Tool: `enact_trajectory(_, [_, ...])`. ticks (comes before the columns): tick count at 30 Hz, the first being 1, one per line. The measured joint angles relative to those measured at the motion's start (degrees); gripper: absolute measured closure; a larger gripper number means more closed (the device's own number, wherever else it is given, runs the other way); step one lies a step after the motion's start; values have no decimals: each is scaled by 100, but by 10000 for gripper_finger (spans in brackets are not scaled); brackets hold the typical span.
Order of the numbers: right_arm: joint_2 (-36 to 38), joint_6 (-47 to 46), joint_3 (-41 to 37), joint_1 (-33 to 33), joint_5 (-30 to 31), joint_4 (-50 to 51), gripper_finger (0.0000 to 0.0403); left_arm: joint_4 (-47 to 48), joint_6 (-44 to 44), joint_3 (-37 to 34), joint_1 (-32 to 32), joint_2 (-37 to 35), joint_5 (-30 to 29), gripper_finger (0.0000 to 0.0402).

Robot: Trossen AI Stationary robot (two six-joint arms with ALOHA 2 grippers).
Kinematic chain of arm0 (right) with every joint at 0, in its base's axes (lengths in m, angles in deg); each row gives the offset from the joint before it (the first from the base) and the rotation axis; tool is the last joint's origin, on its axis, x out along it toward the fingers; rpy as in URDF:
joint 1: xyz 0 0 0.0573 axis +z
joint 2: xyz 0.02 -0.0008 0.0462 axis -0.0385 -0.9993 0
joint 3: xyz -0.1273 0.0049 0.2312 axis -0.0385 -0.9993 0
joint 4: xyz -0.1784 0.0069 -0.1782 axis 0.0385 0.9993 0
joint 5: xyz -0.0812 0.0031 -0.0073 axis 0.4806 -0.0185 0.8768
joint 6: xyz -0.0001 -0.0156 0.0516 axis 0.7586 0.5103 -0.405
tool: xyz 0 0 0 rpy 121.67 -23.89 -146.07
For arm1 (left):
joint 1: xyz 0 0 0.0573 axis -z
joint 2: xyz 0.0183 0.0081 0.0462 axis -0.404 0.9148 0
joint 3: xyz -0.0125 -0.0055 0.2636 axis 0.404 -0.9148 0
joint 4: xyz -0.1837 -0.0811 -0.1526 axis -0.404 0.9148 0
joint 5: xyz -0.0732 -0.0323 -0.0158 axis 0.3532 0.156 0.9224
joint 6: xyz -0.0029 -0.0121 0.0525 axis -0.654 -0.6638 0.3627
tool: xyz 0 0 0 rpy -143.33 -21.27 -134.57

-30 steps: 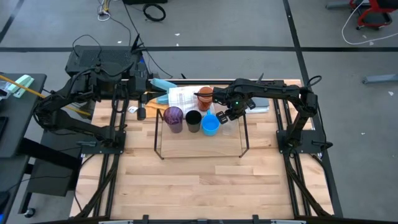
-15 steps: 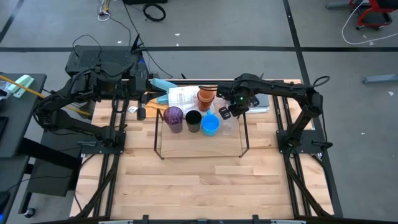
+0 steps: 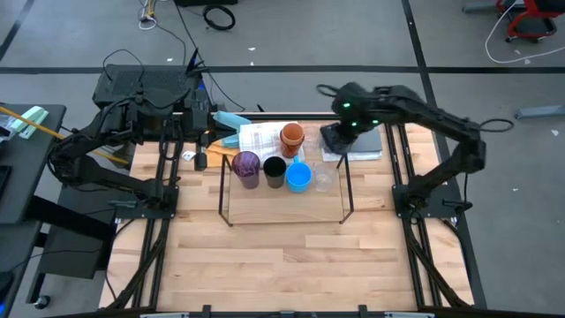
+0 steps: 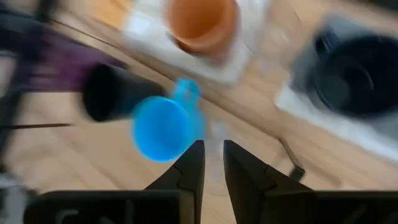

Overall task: Stack small to large cups/mugs on shelf
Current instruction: Put the orange cup on the shelf

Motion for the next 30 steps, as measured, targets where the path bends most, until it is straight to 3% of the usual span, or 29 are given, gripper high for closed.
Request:
enact_trajectory(11, [1015,865,134,1469,-36,-297,336,-823,-330,0,0,61,164,368])
enact_trajectory(19, [1130,930,134,2628,-44,-294,336,-1435,-452,-2,-2,323,195,376])
enact_trajectory(30, [1128,2055,134,2773,465,-277,336,-2006,-452,-2,-2,616,190,368])
